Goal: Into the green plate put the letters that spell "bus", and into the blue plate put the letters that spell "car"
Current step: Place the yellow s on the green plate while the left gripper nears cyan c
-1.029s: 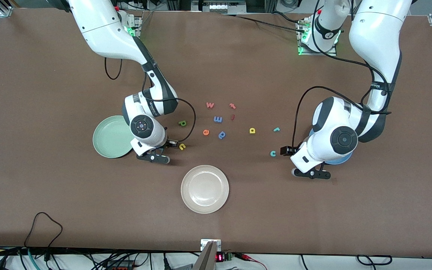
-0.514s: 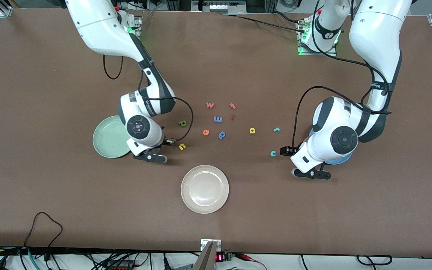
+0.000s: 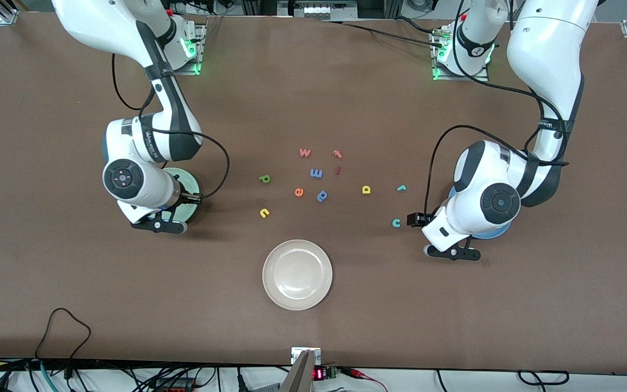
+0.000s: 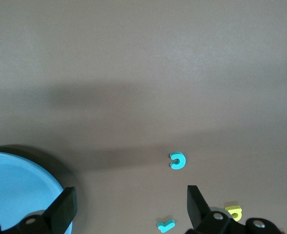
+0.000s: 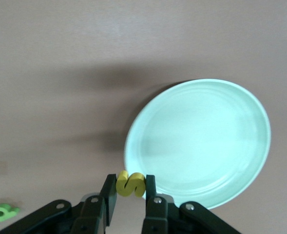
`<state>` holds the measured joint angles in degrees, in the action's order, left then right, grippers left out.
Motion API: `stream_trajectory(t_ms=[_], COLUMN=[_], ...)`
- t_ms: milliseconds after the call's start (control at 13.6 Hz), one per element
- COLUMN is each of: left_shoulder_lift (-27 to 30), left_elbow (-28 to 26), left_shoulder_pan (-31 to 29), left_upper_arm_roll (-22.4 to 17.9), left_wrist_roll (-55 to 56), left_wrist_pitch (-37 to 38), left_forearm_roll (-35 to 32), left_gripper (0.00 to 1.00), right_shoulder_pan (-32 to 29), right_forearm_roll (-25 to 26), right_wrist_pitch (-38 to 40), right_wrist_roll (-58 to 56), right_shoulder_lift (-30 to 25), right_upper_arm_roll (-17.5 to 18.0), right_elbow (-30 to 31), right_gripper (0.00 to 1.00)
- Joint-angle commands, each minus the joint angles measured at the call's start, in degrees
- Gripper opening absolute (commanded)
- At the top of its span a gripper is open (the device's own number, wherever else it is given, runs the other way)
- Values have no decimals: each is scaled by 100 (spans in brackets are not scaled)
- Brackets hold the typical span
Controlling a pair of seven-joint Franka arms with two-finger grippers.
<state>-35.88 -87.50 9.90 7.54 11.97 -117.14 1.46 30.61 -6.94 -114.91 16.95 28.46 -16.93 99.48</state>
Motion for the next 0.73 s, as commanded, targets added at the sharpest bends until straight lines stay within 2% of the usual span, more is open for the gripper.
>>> stream_trajectory(t_ms=[0,147,294,661], left_shoulder_lift=[-68,-103,-130,-375], left_elbow=[145,145,49,-48], left_shoulder_pan=[3,20,64,310], left_upper_arm_roll=[-7,-7,-7,-15], left_wrist_roll=[-64,-64,-3,-2], left_wrist_pitch=[25,16,-412,-528], left_forearm_roll=[12,21,65,4], left_gripper=[99,97,94,85], right_shoulder_pan=[24,6,-20,-186], right_forearm_roll=[8,8,8,8], right_wrist_pitch=[38,21,38,38], right_wrist_roll=[-332,-411,-420,-596], right_shoulder_lift=[-218,-201,-209,-210], right_upper_arm_roll=[-170,-206,-206,-206], right_elbow=[265,265,265,274], right_gripper=[3,4,4,4])
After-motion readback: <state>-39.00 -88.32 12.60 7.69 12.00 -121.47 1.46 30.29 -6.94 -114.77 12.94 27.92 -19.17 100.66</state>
